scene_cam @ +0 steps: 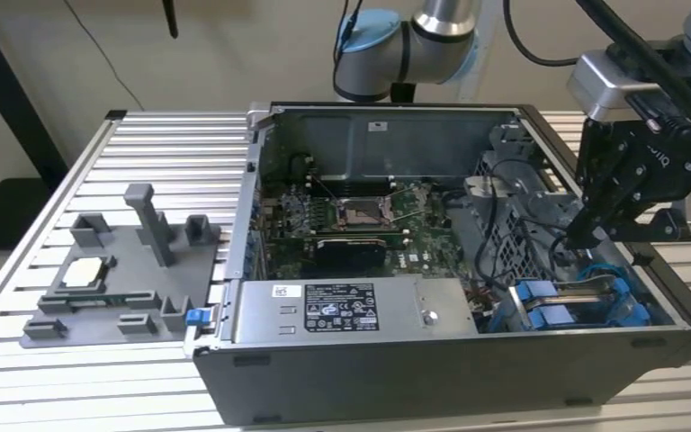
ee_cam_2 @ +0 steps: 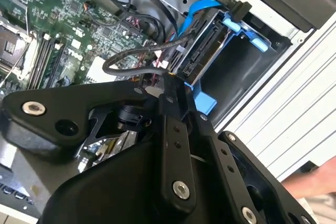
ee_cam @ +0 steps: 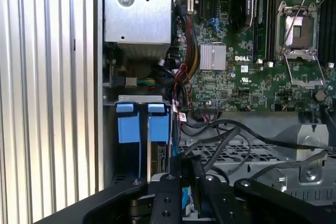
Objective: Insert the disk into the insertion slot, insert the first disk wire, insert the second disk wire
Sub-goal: 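Insert the disk into the insertion slot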
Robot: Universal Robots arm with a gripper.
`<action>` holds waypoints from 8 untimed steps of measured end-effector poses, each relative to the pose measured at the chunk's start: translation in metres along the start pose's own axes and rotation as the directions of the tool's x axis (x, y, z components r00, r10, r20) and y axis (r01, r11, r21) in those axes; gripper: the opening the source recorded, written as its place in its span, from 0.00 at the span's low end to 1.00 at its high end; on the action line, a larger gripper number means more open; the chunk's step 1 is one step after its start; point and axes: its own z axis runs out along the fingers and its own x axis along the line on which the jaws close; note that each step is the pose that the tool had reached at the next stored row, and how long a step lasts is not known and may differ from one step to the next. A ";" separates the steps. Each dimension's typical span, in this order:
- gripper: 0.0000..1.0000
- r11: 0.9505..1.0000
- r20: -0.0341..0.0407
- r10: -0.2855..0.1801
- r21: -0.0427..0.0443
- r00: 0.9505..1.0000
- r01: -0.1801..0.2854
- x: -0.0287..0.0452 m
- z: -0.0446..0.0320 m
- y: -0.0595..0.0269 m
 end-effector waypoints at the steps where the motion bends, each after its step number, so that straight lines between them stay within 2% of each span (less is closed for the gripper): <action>1: 0.00 1.000 -0.001 0.000 -0.002 1.000 0.000 0.0011 0.0004 -0.0017; 8: 0.00 1.000 -0.009 0.002 -0.022 1.000 -0.003 0.0085 0.0017 -0.0173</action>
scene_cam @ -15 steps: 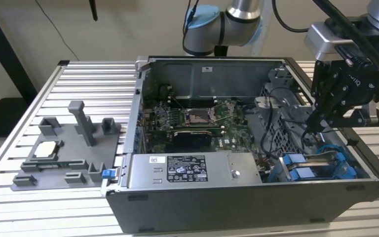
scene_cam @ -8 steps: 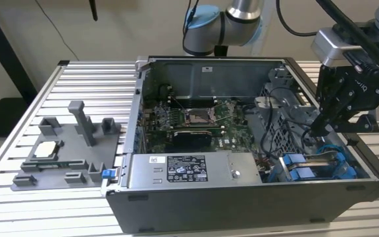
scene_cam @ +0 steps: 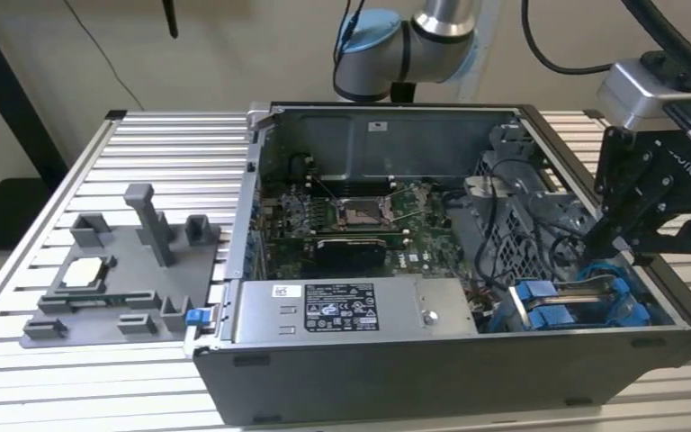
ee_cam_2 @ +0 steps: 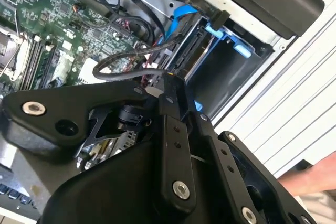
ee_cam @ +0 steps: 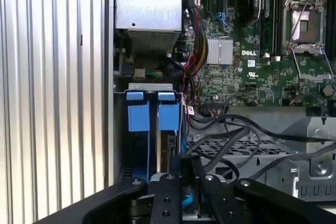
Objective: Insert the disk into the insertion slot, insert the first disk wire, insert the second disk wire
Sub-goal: 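Insert the disk into the insertion slot, then insert the first disk wire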
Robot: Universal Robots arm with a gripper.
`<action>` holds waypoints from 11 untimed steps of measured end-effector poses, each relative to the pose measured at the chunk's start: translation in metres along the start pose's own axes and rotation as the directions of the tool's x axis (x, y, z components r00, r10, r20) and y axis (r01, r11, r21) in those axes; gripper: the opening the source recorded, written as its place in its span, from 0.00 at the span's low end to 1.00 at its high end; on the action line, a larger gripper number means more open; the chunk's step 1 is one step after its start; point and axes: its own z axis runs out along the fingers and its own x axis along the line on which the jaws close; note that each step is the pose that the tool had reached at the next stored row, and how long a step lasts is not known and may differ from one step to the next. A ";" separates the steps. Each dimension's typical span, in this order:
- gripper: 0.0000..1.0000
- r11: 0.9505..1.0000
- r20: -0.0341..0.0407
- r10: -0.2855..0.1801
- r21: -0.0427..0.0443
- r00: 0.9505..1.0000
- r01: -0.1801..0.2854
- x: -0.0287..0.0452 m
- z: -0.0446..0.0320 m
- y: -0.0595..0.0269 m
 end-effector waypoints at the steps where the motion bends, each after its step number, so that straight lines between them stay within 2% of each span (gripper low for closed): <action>1: 0.00 1.000 -0.001 0.000 -0.003 1.000 0.000 0.0010 0.0002 -0.0025; 7: 0.00 1.000 -0.007 0.003 -0.025 1.000 -0.003 0.0064 0.0016 -0.0168; 11: 0.00 0.999 -0.010 0.004 -0.038 1.000 -0.005 0.0090 0.0030 -0.0226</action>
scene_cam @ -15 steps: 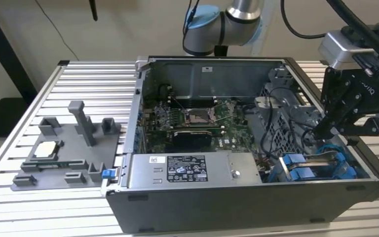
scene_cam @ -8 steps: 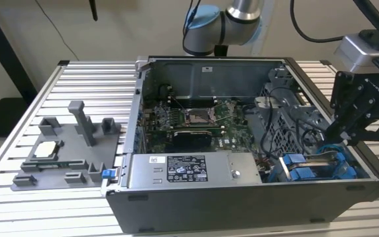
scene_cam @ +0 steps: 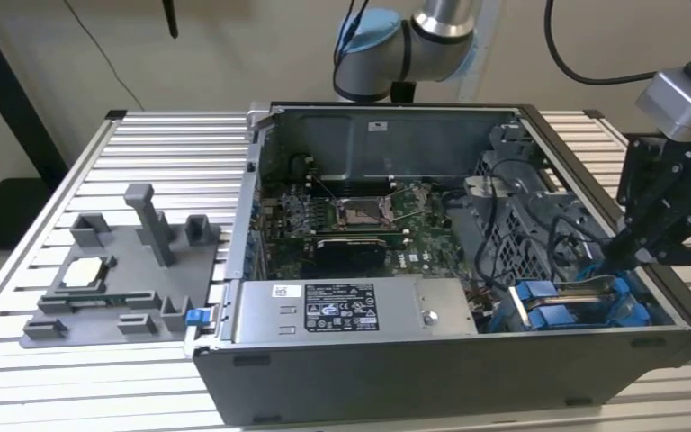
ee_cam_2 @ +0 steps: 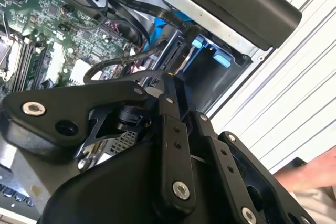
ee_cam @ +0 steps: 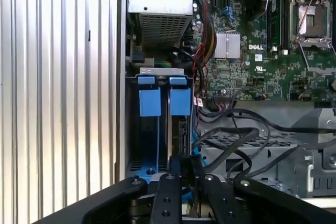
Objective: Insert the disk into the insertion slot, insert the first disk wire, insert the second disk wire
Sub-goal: 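Insert the first disk wire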
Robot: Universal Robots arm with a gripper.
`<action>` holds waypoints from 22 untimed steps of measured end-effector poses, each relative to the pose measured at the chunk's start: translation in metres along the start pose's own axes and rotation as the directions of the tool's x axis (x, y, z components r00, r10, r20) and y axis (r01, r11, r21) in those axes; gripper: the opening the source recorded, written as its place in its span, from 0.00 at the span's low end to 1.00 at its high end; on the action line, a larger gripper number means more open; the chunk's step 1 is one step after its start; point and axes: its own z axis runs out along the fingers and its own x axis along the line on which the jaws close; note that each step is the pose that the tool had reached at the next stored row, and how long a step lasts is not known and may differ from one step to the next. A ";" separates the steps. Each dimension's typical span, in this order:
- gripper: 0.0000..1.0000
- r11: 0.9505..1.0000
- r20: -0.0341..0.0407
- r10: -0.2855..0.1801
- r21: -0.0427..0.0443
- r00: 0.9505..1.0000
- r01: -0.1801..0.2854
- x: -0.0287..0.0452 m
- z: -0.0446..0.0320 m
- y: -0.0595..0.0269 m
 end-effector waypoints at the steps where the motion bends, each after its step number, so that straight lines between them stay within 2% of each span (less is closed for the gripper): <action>1: 0.00 1.000 -0.001 0.000 -0.002 1.000 0.000 0.0005 0.0005 -0.0007; 7: 0.00 1.000 -0.010 0.001 -0.007 1.000 -0.001 0.0018 0.0047 -0.0018; 14: 0.00 1.000 -0.009 0.001 -0.007 1.000 -0.001 0.0019 0.0063 -0.0020; 22: 0.00 1.000 -0.010 0.001 -0.007 1.000 -0.001 0.0024 0.0115 -0.0024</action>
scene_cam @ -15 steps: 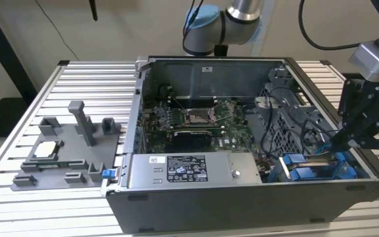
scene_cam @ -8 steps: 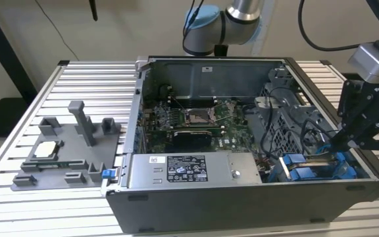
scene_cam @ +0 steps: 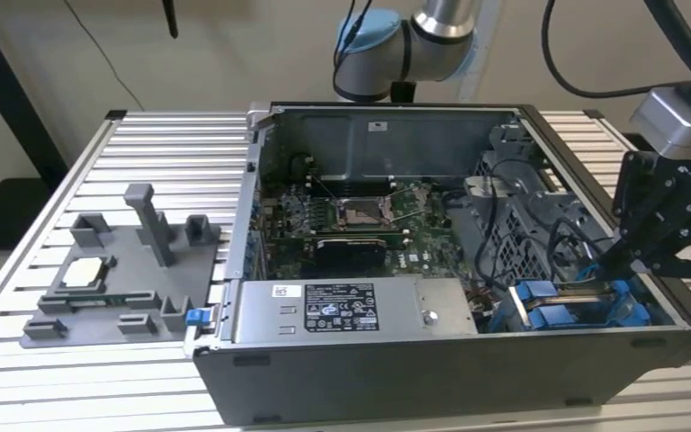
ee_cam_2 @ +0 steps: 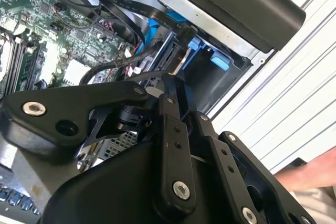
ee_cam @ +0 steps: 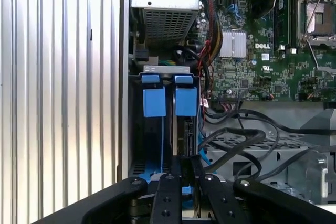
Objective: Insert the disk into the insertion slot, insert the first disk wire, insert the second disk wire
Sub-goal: 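Insert the first disk wire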
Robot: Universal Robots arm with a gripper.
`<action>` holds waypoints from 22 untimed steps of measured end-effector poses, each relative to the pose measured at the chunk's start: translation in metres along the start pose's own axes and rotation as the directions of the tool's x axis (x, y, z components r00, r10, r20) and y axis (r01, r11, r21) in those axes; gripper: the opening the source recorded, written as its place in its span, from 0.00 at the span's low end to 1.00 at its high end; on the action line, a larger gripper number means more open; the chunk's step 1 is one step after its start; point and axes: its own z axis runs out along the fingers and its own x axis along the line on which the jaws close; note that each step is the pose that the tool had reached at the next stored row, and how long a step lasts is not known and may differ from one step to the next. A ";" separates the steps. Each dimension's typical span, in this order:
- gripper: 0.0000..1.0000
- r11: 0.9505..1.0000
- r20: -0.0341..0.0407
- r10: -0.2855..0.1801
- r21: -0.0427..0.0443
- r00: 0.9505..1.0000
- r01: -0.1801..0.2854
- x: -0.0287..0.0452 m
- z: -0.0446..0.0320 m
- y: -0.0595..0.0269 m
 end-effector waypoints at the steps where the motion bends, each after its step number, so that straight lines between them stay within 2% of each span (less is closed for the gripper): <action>1: 0.00 1.000 0.000 0.000 0.000 1.000 0.000 0.0000 0.0004 0.0000; 11: 0.00 1.000 0.000 0.000 0.000 1.000 0.000 0.0003 0.0027 -0.0002; 22: 0.00 1.000 0.001 0.000 0.000 1.000 0.000 0.0008 0.0107 -0.0008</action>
